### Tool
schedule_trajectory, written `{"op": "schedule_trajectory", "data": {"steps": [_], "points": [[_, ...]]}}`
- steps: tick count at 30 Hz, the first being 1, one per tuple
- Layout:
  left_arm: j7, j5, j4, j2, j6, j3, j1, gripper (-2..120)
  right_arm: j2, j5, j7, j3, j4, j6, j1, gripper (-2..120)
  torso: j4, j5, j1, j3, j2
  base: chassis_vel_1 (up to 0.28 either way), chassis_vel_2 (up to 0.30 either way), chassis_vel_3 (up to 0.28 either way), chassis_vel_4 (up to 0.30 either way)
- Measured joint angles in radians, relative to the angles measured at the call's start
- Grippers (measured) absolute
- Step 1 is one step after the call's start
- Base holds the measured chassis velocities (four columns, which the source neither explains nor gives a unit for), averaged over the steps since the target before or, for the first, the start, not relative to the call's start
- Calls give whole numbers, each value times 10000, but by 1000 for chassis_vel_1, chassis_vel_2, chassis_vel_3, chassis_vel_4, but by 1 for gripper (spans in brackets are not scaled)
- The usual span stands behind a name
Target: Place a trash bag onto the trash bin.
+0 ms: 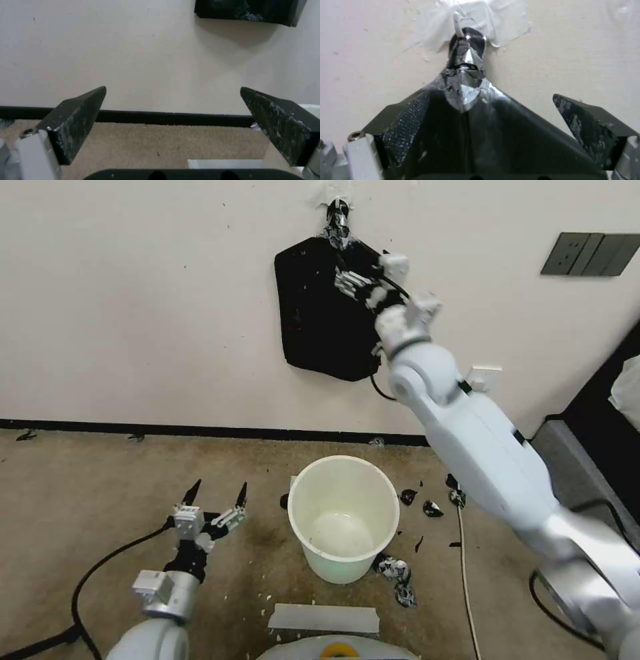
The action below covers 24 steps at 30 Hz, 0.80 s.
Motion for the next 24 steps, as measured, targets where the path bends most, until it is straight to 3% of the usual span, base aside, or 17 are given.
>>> {"op": "schedule_trajectory", "data": {"steps": [6, 13, 18, 24], "points": [[-24, -9, 224, -68, -19, -35, 7, 100, 778, -135, 490, -135, -999, -56, 708, 95, 0, 0, 0, 0, -1, 0, 0, 0, 0], [-87, -11, 309, -113, -46, -14, -24, 100, 1286, -376, 848, -367, -1098, -261, 755, 85, 1, 0, 0, -1, 0, 0, 0, 0, 0], [-251, -52, 300, -67, -89, -79, 13, 100, 1336, -585, 935, -427, -1028, -326, 639, 70, -1, 3, 0, -1, 0, 0, 0, 0, 0], [-267, -72, 414, -135, -235, -81, 133, 100, 1258, -616, 1043, -421, -848, -400, 517, 68, 0, 3, 0, -1, 0, 0, 0, 0, 0]]}}
